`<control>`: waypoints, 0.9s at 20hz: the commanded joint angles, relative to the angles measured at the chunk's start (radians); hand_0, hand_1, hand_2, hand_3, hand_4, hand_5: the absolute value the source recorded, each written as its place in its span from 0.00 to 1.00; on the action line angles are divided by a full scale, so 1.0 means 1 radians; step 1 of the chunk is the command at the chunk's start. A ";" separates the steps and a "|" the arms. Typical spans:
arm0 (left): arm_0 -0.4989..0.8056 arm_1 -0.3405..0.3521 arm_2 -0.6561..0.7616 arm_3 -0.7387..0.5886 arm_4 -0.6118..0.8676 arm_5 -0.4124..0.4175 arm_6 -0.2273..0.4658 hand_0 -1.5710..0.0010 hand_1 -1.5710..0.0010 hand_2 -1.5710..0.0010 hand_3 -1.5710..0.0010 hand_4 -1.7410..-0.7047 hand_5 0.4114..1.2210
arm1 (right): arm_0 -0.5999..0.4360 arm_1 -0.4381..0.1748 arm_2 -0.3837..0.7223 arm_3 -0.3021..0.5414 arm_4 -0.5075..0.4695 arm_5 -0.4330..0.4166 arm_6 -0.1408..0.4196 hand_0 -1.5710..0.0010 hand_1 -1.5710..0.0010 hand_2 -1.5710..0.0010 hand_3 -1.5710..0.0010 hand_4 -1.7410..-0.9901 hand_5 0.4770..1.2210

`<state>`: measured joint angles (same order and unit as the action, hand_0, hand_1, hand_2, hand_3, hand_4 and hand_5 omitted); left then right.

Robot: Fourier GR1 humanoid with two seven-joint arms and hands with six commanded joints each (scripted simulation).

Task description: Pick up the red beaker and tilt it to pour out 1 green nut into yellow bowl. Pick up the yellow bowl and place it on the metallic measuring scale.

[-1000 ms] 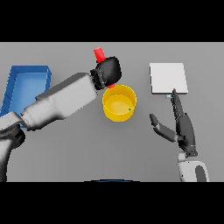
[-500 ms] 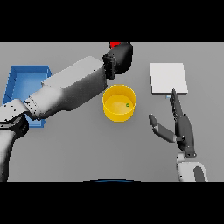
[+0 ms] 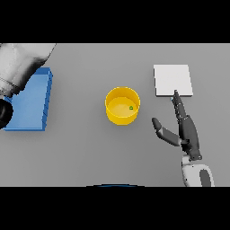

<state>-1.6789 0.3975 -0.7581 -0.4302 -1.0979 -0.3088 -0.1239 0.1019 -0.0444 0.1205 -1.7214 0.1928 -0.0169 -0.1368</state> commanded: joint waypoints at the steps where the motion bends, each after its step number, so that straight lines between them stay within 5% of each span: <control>1: -0.003 0.032 0.082 0.030 0.069 -0.007 0.015 0.00 0.00 0.00 0.04 0.01 1.00 | -0.011 -0.004 0.000 0.009 0.005 0.000 0.006 1.00 1.00 1.00 1.00 0.85 0.13; 5: 0.055 0.146 0.363 0.155 0.325 0.003 0.070 0.00 0.00 0.00 0.03 0.00 1.00 | -0.024 -0.005 0.002 0.021 0.003 0.003 0.003 1.00 1.00 1.00 1.00 0.83 0.15; 9: 0.207 0.211 0.531 0.177 0.508 0.111 0.174 0.00 0.00 0.00 0.01 0.00 1.00 | -0.039 -0.011 0.014 0.034 0.034 -0.005 0.012 1.00 1.00 1.00 1.00 0.81 0.18; 18: 0.641 0.217 0.717 -0.070 0.784 0.334 0.425 0.00 0.00 0.00 0.00 0.00 1.00 | -0.032 -0.028 0.004 0.046 0.003 0.023 -0.008 1.00 1.00 1.00 1.00 0.82 0.25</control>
<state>-1.0357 0.6145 -0.0415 -0.4991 -0.3133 0.0231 0.2985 0.0703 -0.0725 0.1245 -1.6750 0.1961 0.0065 -0.1447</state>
